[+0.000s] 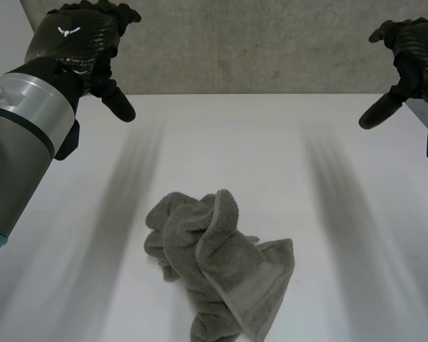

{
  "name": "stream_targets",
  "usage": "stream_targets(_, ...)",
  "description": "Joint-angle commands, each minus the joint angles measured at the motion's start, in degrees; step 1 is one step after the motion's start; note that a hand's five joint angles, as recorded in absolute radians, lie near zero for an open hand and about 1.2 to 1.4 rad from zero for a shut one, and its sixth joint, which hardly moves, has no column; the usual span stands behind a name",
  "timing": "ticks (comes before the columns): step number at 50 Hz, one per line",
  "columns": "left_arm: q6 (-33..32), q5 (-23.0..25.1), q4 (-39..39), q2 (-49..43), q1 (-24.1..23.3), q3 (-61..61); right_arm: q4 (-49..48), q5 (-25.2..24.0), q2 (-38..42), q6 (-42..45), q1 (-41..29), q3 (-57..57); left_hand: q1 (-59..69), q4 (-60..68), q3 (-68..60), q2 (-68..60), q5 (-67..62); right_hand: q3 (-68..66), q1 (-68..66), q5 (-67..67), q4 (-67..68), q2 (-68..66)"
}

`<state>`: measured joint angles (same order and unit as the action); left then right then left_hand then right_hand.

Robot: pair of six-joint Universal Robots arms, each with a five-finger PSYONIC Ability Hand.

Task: Fold the towel.

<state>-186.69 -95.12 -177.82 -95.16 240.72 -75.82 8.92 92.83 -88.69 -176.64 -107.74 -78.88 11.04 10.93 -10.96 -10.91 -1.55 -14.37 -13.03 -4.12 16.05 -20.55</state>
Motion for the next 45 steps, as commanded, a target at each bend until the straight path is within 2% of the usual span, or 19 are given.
stream_targets(1, -0.1, 0.2, 0.5, -0.4, 0.0, -0.4, -0.2, -0.2, 0.8, 0.5, -0.1, -0.4, 1.4, 1.5, -1.4, -1.5, -0.8, 4.4, 3.0, 4.1, -6.0, 10.5)
stream_targets(7, -0.4, 0.6, 0.3, -0.4, 0.1, -0.7, -0.4, -1.3, 0.8, 3.1, -0.2, -0.7, 1.2, 1.3, -1.3, -1.3, -0.7, 4.4, 3.0, 4.1, -6.0, 10.5)
stream_targets(12, -0.8, 2.0, -0.5, -0.9, 0.2, -1.3, 0.7, -3.4, 1.0, 12.2, -0.9, -1.3, 1.9, 2.0, -1.9, -2.0, -1.4, 4.4, 3.0, 4.1, -6.0, 10.5)
stream_targets(14, -0.8, 3.4, -0.6, -1.5, 0.3, -1.3, 2.4, -4.4, 1.1, 19.5, -2.5, -2.8, 2.5, 2.7, -2.6, -2.7, -2.0, 4.0, 2.6, 3.7, -5.7, 10.1)
stream_targets(18, -2.2, 9.8, -0.4, -6.2, 2.5, -1.3, 6.0, -4.9, 1.5, 22.7, -5.4, -4.4, 5.4, 5.5, -5.5, -5.5, -4.9, 3.3, 1.9, 3.0, -5.0, 9.5)
stream_targets(22, -7.8, 15.4, 1.2, -10.0, 3.9, -1.5, 9.8, -5.0, 6.1, 19.7, -11.0, -6.7, 5.9, 6.0, -6.0, -6.0, -5.4, 3.1, 1.8, 2.9, -4.8, 9.3)
stream_targets(25, -10.7, 16.8, 2.3, -11.5, 4.1, -1.8, 9.5, -5.5, 8.8, 15.3, -13.1, -9.3, 5.9, 6.0, -6.0, -6.0, -5.4, 3.1, 1.8, 2.9, -4.8, 9.3)
stream_targets(27, -16.8, 18.9, 5.3, -14.8, 4.3, -2.0, 9.1, -6.1, 10.0, 12.7, -13.5, -10.5, 5.2, 5.3, -5.3, -5.4, -4.7, 3.1, 1.8, 2.9, -4.8, 9.3)
stream_targets(28, -16.9, 18.9, 5.3, -14.8, 4.3, -2.0, 8.4, -7.4, 11.3, 9.7, -13.7, -11.3, 5.2, 5.3, -5.3, -5.4, -4.7, 3.1, 1.8, 2.9, -4.8, 9.3)
stream_targets(30, -21.9, 20.1, 8.4, -17.7, 4.3, -2.0, 7.8, -9.3, 12.7, 6.7, -13.7, -12.0, 5.1, 5.2, -5.1, -5.2, -4.6, 3.1, 1.8, 2.9, -4.8, 9.3)
stream_targets(31, -22.0, 20.1, 8.5, -17.7, 4.3, -2.0, 7.8, -9.3, 12.7, 6.7, -13.7, -12.0, 5.1, 5.2, -5.1, -5.2, -4.6, 3.1, 1.8, 2.9, -4.8, 9.3)
stream_targets(33, -23.9, 20.4, 9.8, -19.0, 4.3, -2.0, 7.3, -14.3, 15.5, 1.1, -13.6, -12.8, 5.2, 5.3, -5.3, -5.4, -4.7, 3.1, 1.8, 2.9, -4.8, 9.3)
stream_targets(37, -26.6, 20.8, 11.7, -21.9, 3.5, -2.1, 7.2, -17.2, 18.4, -2.7, -13.8, -13.2, 5.9, 6.0, -6.0, -6.0, -5.4, -0.1, -1.4, -0.3, -1.6, 6.1)
stream_targets(39, -26.7, 20.8, 12.0, -22.5, 3.3, -2.2, 7.2, -17.2, 19.6, -3.6, -13.8, -13.2, 8.4, 8.5, -8.5, -8.6, -7.9, -4.5, -5.8, -4.7, 2.8, 1.7)
stream_targets(41, -26.8, 20.8, 12.3, -23.1, 3.3, -2.2, 6.4, -15.8, 20.9, -3.8, -13.9, -12.4, 13.1, 13.2, -13.2, -13.3, -12.6, -25.9, -27.2, -26.1, 24.2, -19.7)
stream_targets(42, -26.8, 20.8, 12.5, -23.7, 3.0, -2.2, 6.4, -15.7, 20.9, -3.8, -13.9, -12.4, 21.5, 21.6, -21.5, -21.6, -21.0, -26.0, -27.3, -26.2, 24.3, -19.8)
stream_targets(43, -26.8, 20.8, 12.5, -24.2, 2.6, -2.1, 5.6, -14.8, 21.0, -3.8, -13.4, -11.8, 34.9, 35.0, -34.9, -35.0, -34.4, -36.8, -38.2, -37.1, 35.1, -30.6)
stream_targets(44, -26.8, 20.8, 12.5, -24.2, 2.6, -2.1, 4.7, -13.8, 20.9, -3.8, -13.1, -11.0, 35.0, 35.1, -35.1, -35.1, -34.5, -46.7, -48.1, -47.0, 45.1, -40.6)
stream_targets(45, -26.8, 20.8, 12.5, -24.6, 2.3, -1.9, 4.7, -13.8, 20.9, -3.8, -13.1, -10.9, 51.8, 51.9, -51.9, -51.9, -51.3, -46.8, -48.2, -47.1, 45.2, -40.7)
